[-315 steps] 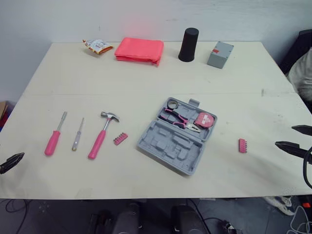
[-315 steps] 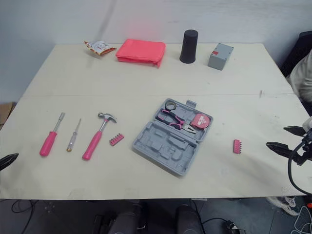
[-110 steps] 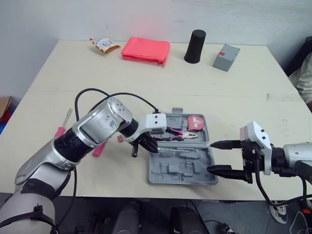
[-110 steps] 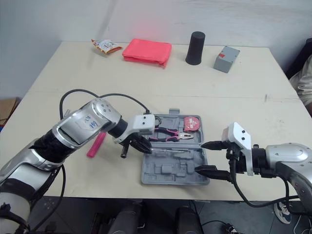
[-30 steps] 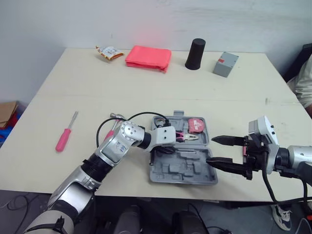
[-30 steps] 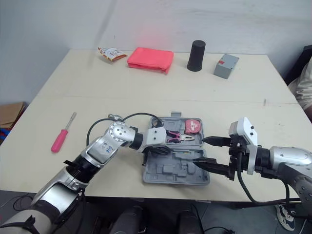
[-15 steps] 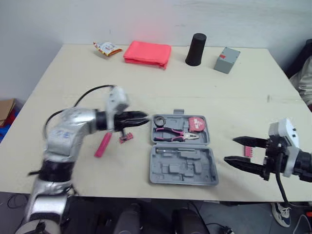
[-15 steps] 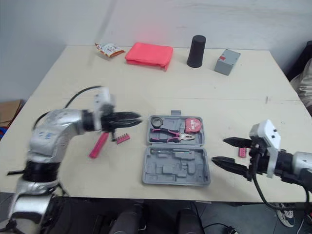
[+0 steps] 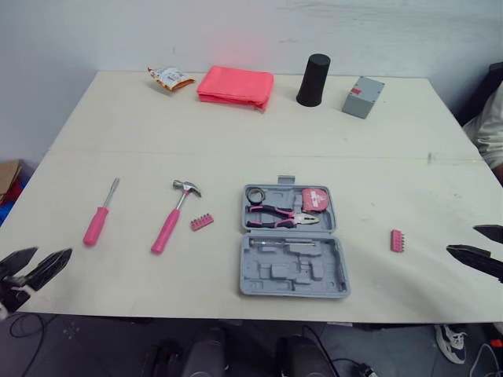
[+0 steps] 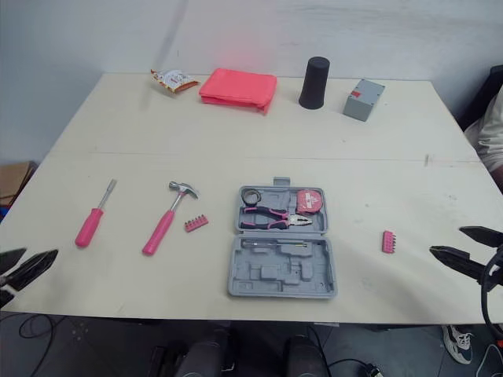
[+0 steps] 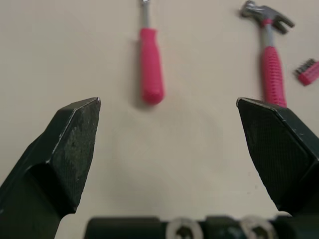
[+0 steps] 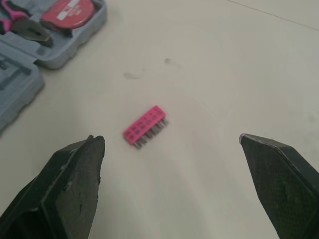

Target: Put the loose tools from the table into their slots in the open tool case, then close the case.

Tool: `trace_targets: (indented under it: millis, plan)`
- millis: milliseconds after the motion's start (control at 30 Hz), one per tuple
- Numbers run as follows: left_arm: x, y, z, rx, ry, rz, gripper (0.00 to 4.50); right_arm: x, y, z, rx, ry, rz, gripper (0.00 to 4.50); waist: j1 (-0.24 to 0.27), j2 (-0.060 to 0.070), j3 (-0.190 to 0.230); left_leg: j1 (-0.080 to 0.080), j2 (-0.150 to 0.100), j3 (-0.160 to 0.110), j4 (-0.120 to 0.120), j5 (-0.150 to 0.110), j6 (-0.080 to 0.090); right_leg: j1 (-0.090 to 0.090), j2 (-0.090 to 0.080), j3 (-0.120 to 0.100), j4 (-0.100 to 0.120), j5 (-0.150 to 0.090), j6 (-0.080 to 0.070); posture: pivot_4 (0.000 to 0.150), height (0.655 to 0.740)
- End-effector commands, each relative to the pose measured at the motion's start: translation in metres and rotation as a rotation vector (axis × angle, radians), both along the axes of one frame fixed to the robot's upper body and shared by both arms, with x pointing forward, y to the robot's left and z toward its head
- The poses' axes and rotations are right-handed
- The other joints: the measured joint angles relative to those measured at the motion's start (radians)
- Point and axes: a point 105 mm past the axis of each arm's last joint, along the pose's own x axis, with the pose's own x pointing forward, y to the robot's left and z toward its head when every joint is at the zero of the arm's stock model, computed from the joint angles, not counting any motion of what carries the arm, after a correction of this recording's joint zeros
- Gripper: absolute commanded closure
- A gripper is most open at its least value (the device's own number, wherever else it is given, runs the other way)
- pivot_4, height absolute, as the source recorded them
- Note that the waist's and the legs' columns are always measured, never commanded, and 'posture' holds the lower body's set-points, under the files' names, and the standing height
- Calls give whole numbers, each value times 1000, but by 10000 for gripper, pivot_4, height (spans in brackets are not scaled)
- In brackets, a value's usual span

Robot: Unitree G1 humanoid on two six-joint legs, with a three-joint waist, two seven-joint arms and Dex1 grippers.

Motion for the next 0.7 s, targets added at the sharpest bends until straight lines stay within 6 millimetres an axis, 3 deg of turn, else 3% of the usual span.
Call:
trace_targets:
  millis: [33, 167, 333, 433, 533, 700]
  plan:
    - [-31, 20, 2, 117, 29, 80, 488, 4, -15, 8, -26, -29, -24, 0, -4, 0, 0, 0, 0, 0, -1, 0, 0, -1, 0, 0, -1, 0, 0, 1500, 7355]
    - [-18, -9, 7, 132, 14, -24, 488, 14, -7, 14, 0, -62, 9, 0, -5, 2, 0, 1, 0, 3, -7, 0, -1, -2, 0, 1, -4, 0, -1, 1500, 7355]
    - [19, -53, 10, 164, 2, -102, 488, 28, 42, 25, 76, -114, 168, 0, -2, 3, 0, 1, 1, 2, -7, 0, -1, -2, 0, 1, -3, 1, 3, 1500, 7355]
    - [40, -86, -5, 212, 65, -149, 488, 31, 87, 34, 115, -132, 322, 0, -2, 3, 0, 1, 0, 2, -7, 1, -1, -1, 0, 1, -2, 3, 6, 1500, 7355]
    - [60, -119, -15, 169, 80, -183, 488, 34, 153, 58, 216, -209, 547, 0, -12, 3, 1, 2, 0, 4, -7, 2, 1, -1, 2, 1, 0, 4, 7, 1500, 7355]
    - [79, -129, -31, 223, 163, -166, 488, 28, 211, 66, 245, -216, 777, 0, -5, 1, 2, 2, 1, 2, -6, 5, -1, -2, 4, -1, 3, 4, 7, 1500, 7355]
